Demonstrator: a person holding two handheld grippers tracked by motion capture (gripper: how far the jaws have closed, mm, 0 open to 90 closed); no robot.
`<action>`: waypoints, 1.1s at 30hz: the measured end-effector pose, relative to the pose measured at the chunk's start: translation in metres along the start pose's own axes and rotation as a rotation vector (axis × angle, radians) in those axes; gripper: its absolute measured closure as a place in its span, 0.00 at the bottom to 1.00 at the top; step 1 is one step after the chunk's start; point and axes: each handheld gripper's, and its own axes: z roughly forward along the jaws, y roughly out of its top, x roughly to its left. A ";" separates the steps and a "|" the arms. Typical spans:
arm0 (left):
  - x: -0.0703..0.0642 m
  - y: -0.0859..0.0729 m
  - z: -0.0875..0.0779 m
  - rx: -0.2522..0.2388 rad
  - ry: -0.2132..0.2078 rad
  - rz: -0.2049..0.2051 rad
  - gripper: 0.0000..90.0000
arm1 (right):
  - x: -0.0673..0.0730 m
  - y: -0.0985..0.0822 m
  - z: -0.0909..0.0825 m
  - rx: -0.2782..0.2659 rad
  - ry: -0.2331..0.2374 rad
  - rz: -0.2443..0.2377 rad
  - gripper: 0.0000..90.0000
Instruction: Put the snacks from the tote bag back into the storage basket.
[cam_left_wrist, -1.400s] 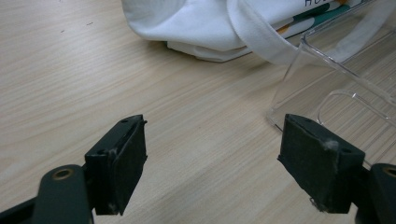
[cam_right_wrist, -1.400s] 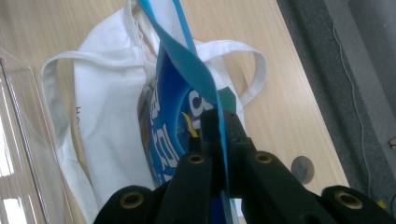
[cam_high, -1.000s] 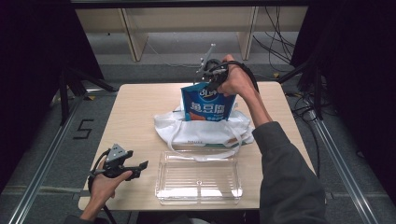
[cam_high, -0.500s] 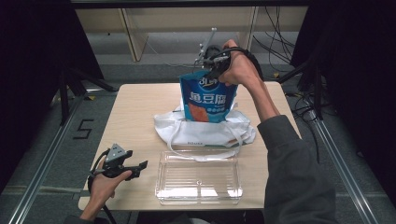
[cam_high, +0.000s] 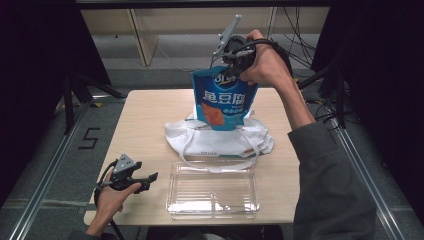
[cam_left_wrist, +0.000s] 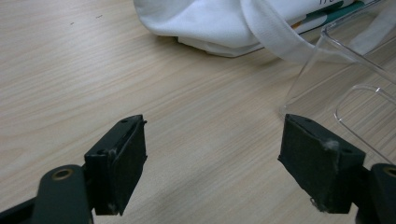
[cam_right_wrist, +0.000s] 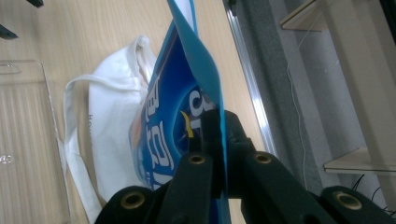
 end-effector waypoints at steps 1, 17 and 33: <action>0.001 0.001 -0.002 0.016 0.006 0.016 0.25 | 0.003 0.000 -0.007 0.003 0.013 0.022 1.00; 0.001 0.000 0.000 0.001 0.003 0.006 0.25 | 0.032 -0.002 -0.031 -0.029 0.047 -0.042 1.00; 0.002 0.000 0.000 -0.001 0.005 0.003 0.25 | 0.064 -0.005 -0.040 -0.030 0.127 -0.049 1.00</action>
